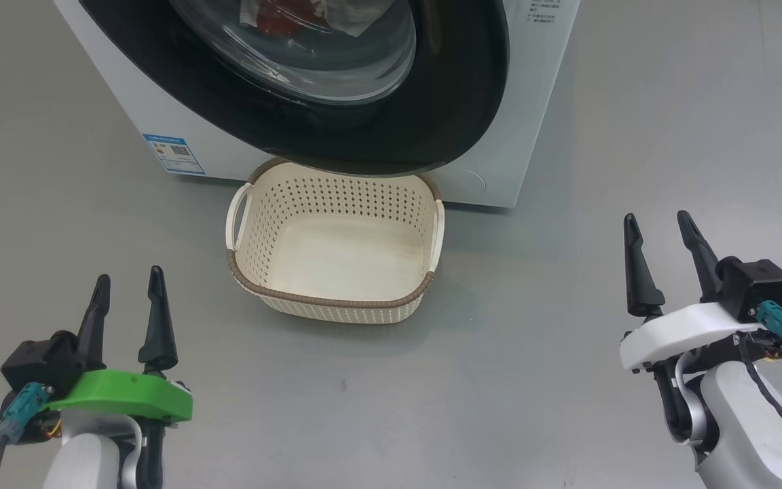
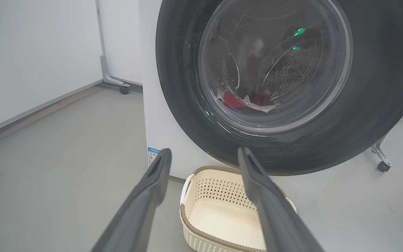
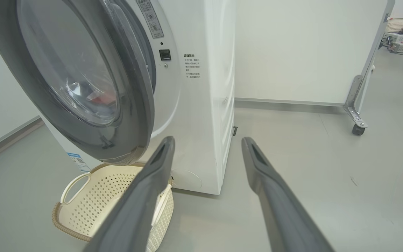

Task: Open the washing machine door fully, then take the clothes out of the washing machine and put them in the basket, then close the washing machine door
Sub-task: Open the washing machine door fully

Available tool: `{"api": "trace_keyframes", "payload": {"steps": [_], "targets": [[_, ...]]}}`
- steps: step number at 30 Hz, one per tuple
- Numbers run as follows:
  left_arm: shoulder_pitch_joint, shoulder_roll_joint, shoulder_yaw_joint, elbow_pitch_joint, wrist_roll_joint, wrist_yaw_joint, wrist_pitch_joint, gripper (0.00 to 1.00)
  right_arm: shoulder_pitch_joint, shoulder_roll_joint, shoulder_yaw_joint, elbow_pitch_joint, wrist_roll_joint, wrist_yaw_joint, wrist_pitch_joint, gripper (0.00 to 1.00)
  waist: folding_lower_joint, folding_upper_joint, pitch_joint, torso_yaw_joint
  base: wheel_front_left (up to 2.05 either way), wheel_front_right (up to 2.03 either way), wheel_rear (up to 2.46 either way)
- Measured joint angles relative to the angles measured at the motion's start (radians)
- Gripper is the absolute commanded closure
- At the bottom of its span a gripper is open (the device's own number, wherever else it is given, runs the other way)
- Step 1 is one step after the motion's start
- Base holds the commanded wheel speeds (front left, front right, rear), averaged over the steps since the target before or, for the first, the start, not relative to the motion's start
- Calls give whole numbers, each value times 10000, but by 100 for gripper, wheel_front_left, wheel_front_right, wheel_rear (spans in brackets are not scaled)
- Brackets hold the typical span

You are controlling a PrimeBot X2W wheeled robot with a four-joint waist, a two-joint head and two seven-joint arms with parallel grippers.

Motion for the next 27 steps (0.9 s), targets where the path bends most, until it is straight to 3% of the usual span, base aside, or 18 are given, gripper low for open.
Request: {"api": "trace_keyframes", "payload": {"steps": [13, 27], "targets": [[30, 0, -61, -56, 17, 0, 0, 0, 569, 165, -343, -754, -575, -244, -104, 0, 0, 0, -8, -69, 0, 0, 0], [35, 0, -190, -71, 61, 0, 0, 0, 872, 337, -715, -1360, -917, -280, -115, 0, 0, 0, -7, -72, 0, 0, 0]]}}
